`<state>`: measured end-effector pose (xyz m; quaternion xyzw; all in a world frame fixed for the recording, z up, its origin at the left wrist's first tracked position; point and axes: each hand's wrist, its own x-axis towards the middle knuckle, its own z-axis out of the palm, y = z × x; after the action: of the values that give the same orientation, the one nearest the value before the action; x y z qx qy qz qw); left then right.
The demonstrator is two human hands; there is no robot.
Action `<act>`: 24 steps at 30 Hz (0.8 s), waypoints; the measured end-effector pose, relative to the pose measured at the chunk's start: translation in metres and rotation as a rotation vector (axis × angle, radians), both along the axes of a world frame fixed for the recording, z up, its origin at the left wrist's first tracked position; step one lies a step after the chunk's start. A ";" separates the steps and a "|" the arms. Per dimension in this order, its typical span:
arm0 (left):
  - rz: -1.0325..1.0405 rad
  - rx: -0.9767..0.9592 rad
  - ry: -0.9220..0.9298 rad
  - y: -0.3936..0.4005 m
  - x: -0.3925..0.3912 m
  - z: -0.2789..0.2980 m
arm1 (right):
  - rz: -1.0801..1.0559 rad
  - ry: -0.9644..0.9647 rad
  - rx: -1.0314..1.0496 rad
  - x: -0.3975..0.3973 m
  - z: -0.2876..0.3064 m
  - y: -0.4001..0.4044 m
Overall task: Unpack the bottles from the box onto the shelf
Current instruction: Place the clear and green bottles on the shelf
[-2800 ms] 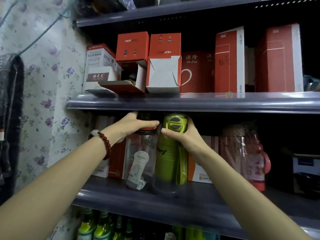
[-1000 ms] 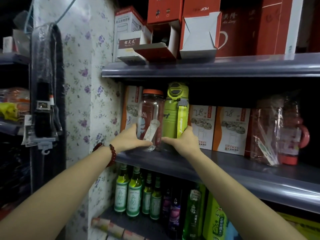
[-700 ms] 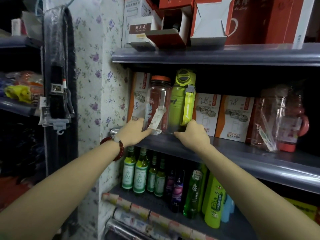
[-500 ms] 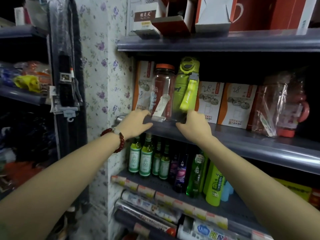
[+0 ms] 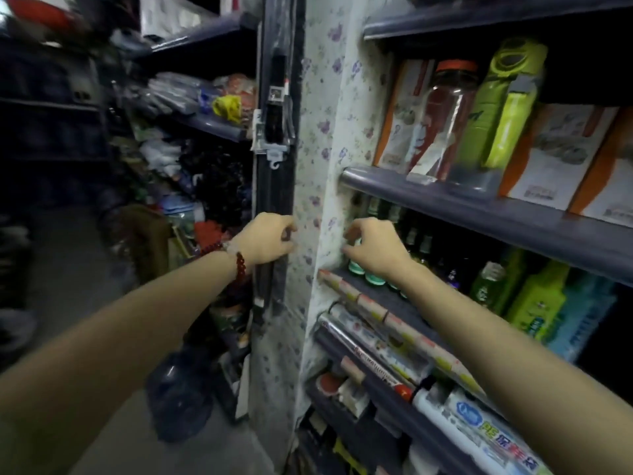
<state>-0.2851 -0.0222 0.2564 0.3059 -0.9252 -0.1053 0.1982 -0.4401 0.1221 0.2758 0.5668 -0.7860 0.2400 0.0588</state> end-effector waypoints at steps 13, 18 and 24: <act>0.335 0.263 -0.113 0.055 0.159 -0.160 | 0.318 -0.187 0.312 0.120 -0.155 -0.042; 0.455 0.413 -0.136 0.067 0.212 -0.224 | 0.350 -0.230 0.396 0.167 -0.230 -0.054; 0.607 0.579 -0.054 0.061 0.272 -0.327 | 0.307 -0.315 0.484 0.195 -0.343 -0.071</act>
<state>-0.0130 0.0384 -0.0707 0.6103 -0.7303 -0.2897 0.1016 -0.2449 0.0509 -0.0677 0.6320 -0.7251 0.1370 -0.2366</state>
